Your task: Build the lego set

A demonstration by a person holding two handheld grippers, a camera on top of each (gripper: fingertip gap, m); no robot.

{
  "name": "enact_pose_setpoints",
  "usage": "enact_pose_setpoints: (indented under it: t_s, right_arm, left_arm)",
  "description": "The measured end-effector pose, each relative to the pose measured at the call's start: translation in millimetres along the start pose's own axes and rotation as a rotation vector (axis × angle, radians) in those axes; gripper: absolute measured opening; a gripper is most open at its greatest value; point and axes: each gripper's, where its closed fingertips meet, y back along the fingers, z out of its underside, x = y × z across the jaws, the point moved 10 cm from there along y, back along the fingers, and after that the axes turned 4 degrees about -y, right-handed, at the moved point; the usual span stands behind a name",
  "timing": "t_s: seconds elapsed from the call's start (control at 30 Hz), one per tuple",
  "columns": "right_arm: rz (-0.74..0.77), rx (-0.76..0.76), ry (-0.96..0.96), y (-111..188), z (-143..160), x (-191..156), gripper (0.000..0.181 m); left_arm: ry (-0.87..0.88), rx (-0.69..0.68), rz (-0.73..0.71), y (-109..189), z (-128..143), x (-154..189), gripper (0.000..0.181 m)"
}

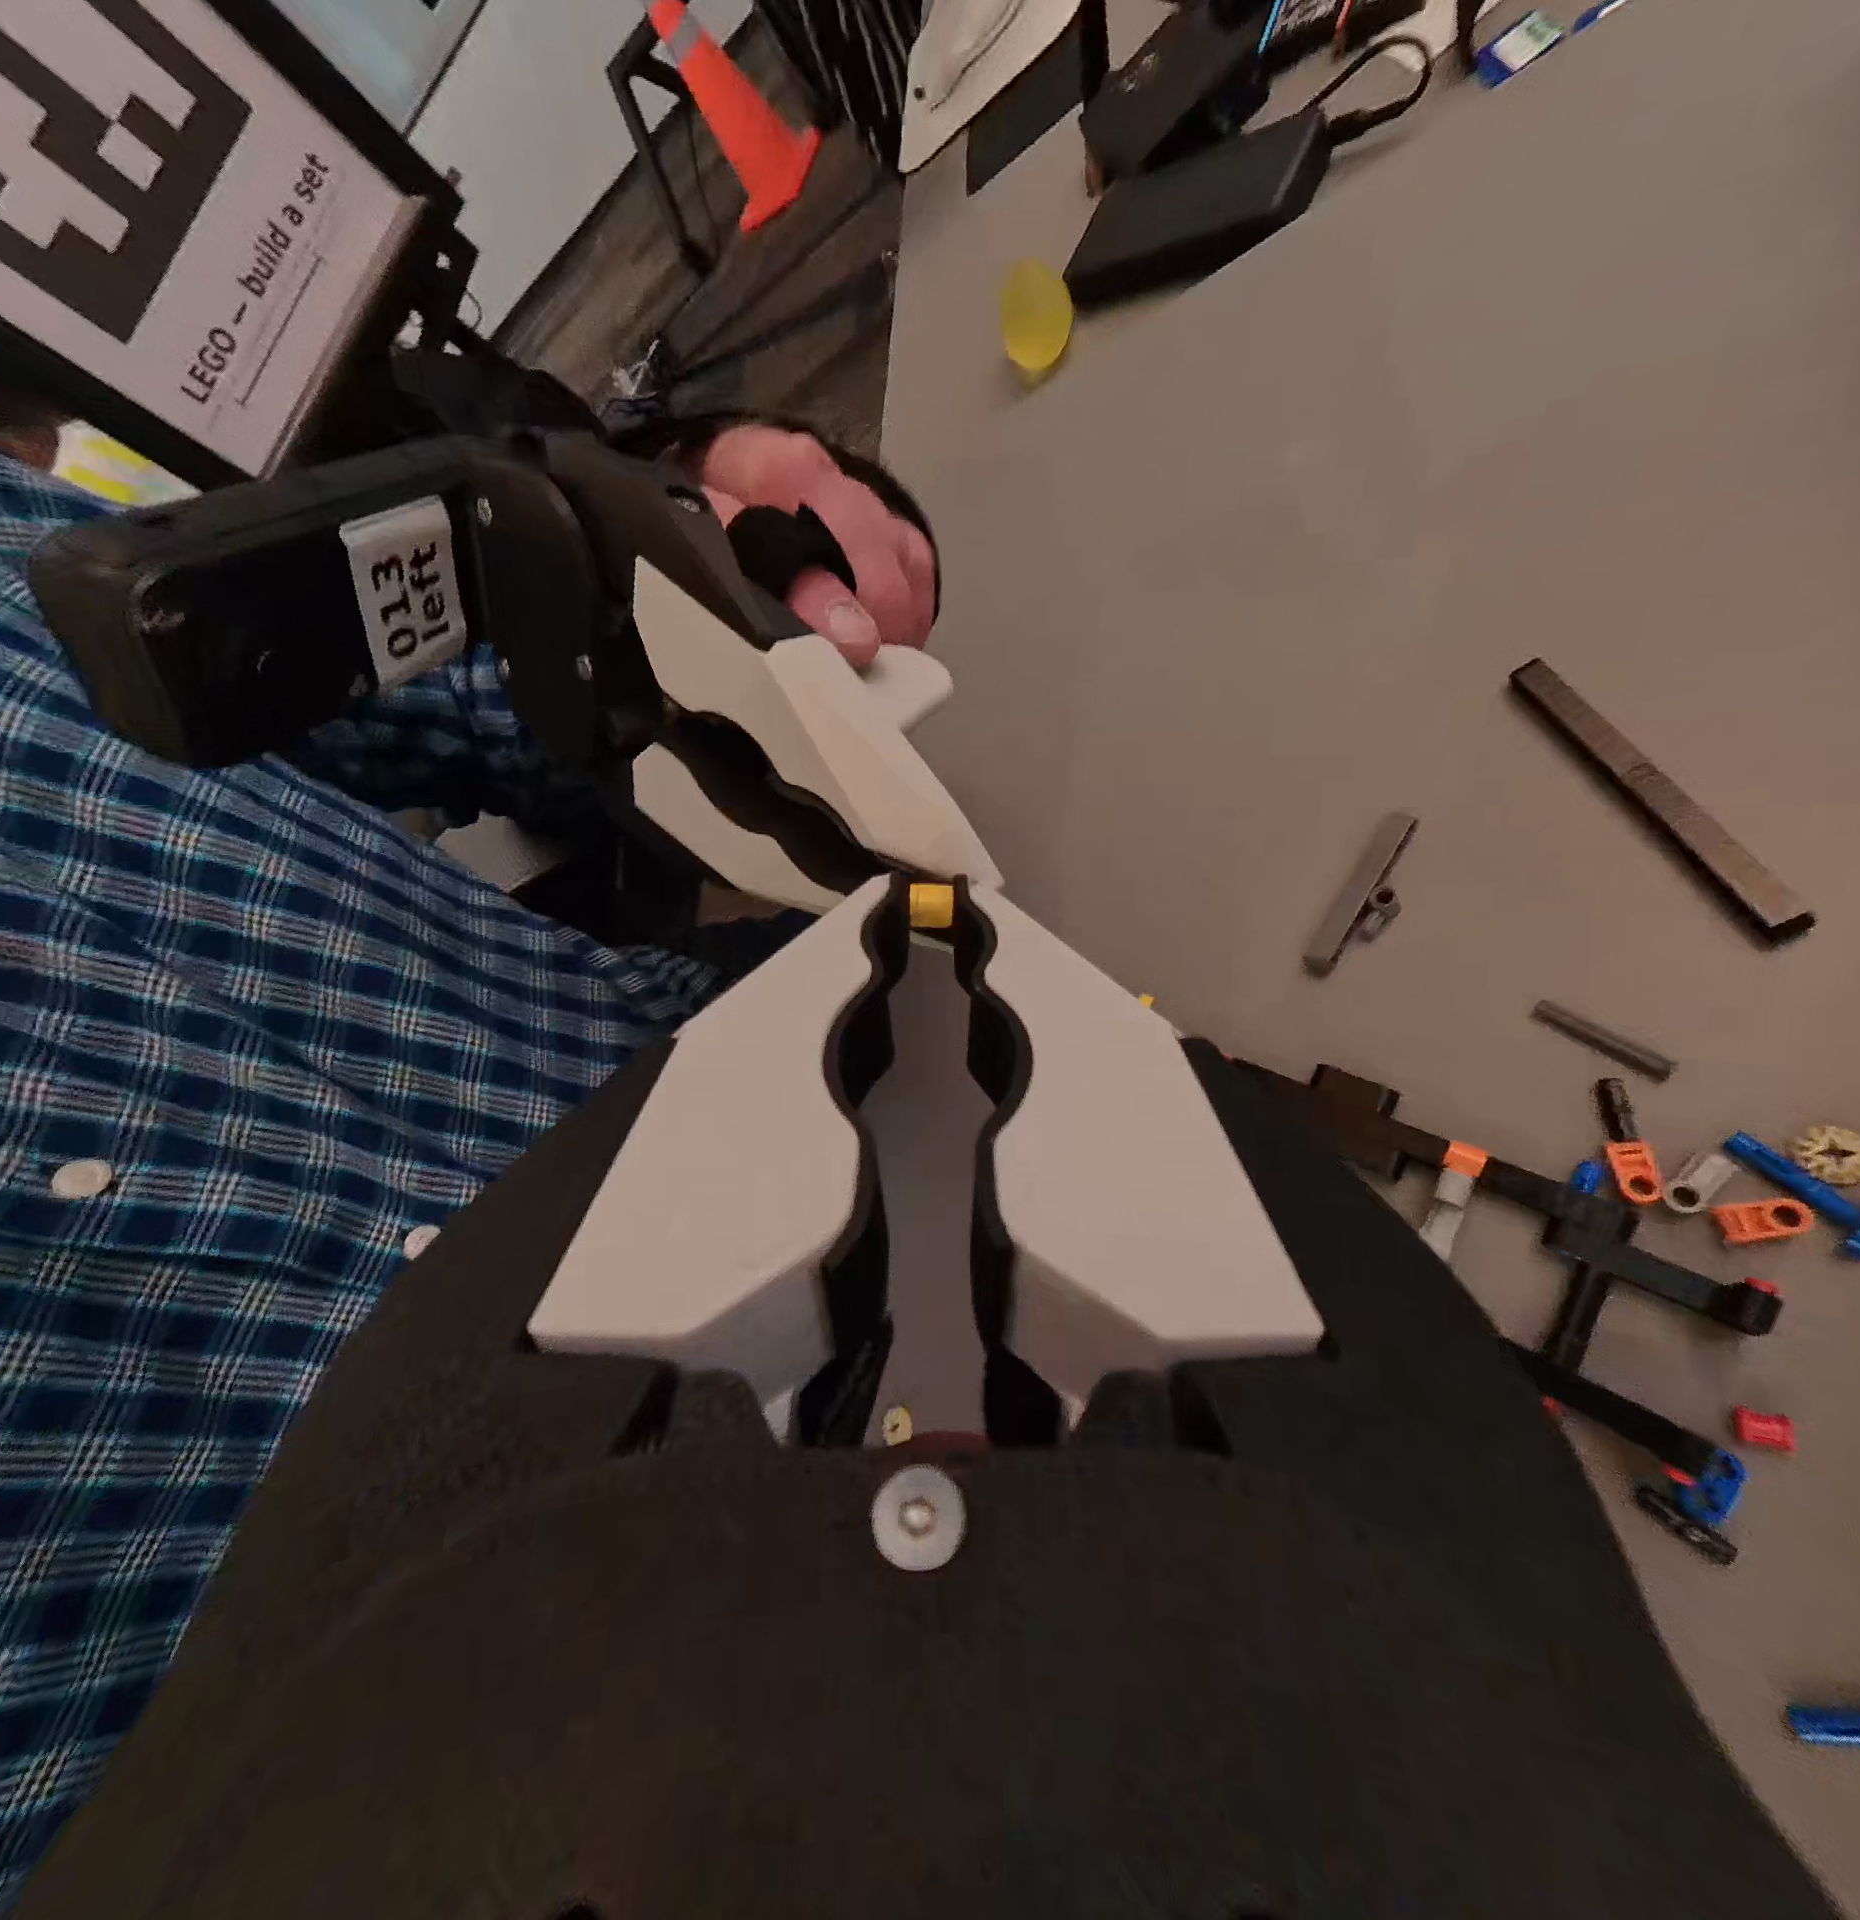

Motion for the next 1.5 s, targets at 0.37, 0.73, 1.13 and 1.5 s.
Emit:
enact_pose_setpoints:
  t_s: [0.37,0.73,1.13,1.5]
  right_arm:
    - [-0.012,0.172,-0.038,-6,-1,7,0.005]
    - [-0.063,0.240,-0.097,-7,1,6,0.005]
    - [-0.176,0.368,-0.239,-10,13,15,0.007]
    - [-0.182,0.416,-0.302,-17,16,17,0.012]
  left_arm:
    - [0.243,0.076,-0.026,1,3,-1,0.010]
    - [0.131,0.030,-0.122,-2,-2,-10,0.041]
    - [0.132,0.041,-0.130,-4,-5,-14,0.033]
    - [0.155,0.056,-0.141,-2,0,-14,0.022]
